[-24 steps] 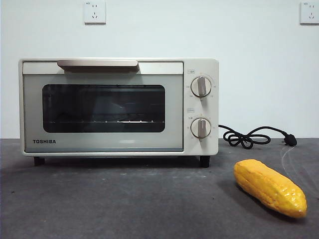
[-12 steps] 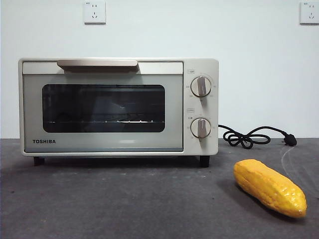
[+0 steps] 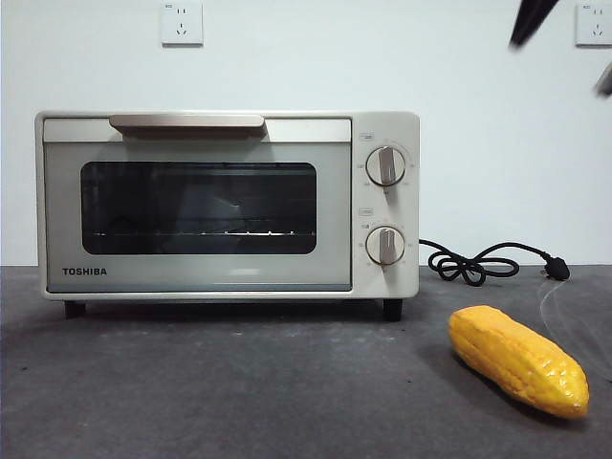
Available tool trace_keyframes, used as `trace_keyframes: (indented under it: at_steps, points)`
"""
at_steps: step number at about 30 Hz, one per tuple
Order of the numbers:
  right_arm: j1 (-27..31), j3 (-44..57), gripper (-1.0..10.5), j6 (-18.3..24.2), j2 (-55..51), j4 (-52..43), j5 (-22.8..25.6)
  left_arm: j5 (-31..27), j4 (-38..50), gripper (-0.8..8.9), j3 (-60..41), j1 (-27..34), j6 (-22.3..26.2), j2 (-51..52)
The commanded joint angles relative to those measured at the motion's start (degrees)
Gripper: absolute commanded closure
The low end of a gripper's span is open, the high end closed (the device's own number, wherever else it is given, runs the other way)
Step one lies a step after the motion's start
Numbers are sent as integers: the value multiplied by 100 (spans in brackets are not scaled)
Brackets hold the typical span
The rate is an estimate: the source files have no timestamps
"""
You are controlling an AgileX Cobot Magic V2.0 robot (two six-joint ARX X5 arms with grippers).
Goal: Take the corn from the table,put the corn in the oven
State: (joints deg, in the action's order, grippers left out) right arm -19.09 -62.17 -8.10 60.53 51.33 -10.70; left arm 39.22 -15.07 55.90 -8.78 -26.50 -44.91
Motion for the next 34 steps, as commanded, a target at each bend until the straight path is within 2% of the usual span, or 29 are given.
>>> trace_keyframes:
  at_steps: [1,9,16,26,34]
  points:
    - [-407,9,501,15,404,-26,332,20,-17,817,11,-17,136,-9]
    - [-979,11,501,17,1528,-44,533,20,-72,817,11,-17,173,-11]
    - [-1027,22,501,63,2236,-48,568,20,-76,817,11,-17,238,-11]
    - [-1027,55,502,85,2728,-46,555,17,-76,817,11,-17,282,-11]
    - [-1027,116,505,129,3010,-57,356,15,-76,817,11,-17,304,-11]
